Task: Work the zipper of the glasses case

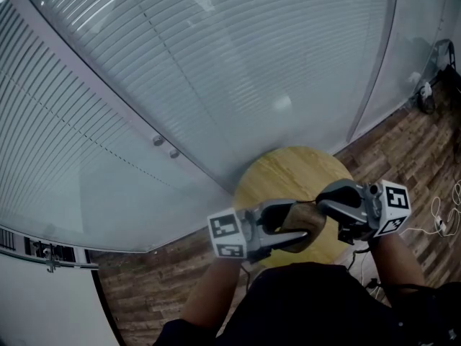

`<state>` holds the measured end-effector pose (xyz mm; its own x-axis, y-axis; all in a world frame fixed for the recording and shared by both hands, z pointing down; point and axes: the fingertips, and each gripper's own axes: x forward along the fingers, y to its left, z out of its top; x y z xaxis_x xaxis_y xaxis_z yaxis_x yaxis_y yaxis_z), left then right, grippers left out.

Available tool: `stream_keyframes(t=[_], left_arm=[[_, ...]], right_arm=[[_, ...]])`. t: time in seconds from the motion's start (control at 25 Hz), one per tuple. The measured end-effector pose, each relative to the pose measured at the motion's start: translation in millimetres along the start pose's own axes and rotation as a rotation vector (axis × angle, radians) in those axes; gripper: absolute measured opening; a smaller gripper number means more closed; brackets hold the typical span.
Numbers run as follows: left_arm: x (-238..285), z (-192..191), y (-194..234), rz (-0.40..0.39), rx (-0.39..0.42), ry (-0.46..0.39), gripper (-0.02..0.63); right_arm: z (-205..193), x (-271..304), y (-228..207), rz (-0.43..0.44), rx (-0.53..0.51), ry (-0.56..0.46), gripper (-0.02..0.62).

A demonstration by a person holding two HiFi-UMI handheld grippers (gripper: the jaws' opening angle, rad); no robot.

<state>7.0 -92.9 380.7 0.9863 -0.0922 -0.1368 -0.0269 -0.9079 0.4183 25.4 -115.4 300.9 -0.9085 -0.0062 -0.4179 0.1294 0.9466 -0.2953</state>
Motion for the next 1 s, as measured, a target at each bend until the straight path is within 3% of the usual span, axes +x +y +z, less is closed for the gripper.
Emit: stream_keyframes(t=[0.16, 0.52, 0.68, 0.88, 1.0], left_arm=[[-4, 11, -4, -0.024, -0.04, -0.084, 0.281], [-3, 24, -12, -0.064, -0.054, -0.141, 0.281], [-16, 35, -7, -0.06, -0.073, -0.206, 0.279], [-32, 51, 6, -0.021, -0.098, -0.267, 0.281], [-40, 64, 12, -0.031, -0.139, -0.342, 0.282]], right_arm=[[4, -2, 3, -0.003, -0.01, -0.02, 0.011], [14, -3, 8, 0.029, 0.011, -0.079, 0.011], [23, -7, 12, 0.046, 0.001, -0.117, 0.011], [17, -5, 14, 0.021, -0.069, -0.045, 0.011], [11, 4, 20, 0.005, -0.166, 0.033, 0.011]])
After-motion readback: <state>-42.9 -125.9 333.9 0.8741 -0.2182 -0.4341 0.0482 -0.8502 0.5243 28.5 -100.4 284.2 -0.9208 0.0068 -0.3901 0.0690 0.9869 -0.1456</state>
